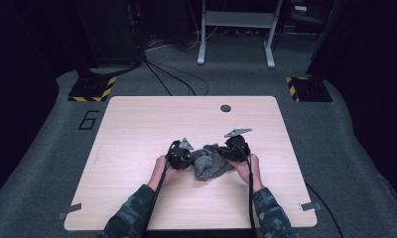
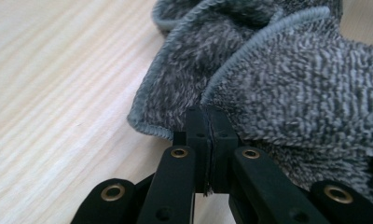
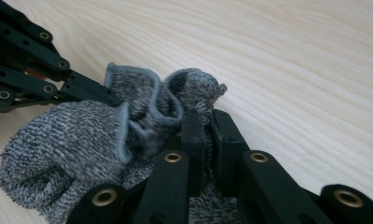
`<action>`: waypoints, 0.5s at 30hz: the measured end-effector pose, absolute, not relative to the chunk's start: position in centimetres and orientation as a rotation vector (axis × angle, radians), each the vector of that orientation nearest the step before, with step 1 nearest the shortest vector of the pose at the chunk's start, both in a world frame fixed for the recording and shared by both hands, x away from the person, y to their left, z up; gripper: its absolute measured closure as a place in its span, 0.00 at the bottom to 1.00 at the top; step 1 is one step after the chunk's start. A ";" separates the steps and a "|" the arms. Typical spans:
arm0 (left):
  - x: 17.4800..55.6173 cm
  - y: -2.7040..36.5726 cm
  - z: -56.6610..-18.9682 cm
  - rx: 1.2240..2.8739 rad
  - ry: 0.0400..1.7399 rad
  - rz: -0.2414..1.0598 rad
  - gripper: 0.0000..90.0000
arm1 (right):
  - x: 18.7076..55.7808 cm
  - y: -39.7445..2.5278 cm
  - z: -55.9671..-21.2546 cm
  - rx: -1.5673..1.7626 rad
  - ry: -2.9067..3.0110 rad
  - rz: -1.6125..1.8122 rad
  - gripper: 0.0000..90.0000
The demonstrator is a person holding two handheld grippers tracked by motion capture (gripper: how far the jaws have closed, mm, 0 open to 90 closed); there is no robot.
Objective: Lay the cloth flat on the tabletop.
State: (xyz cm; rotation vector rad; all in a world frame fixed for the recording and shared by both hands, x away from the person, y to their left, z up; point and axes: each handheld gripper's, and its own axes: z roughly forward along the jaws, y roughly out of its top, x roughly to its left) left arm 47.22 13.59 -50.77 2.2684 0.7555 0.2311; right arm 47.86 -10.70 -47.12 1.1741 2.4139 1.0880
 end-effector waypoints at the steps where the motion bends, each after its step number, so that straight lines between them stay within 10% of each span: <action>1: 47.0 14.1 -50.5 2.265 0.764 0.260 0.99 | 47.8 -11.0 -47.0 1.189 2.402 1.092 0.94; 15: 45.8 18.7 -49.7 2.275 0.818 0.345 1.00 | 46.9 -13.8 -45.9 1.241 2.330 1.079 0.94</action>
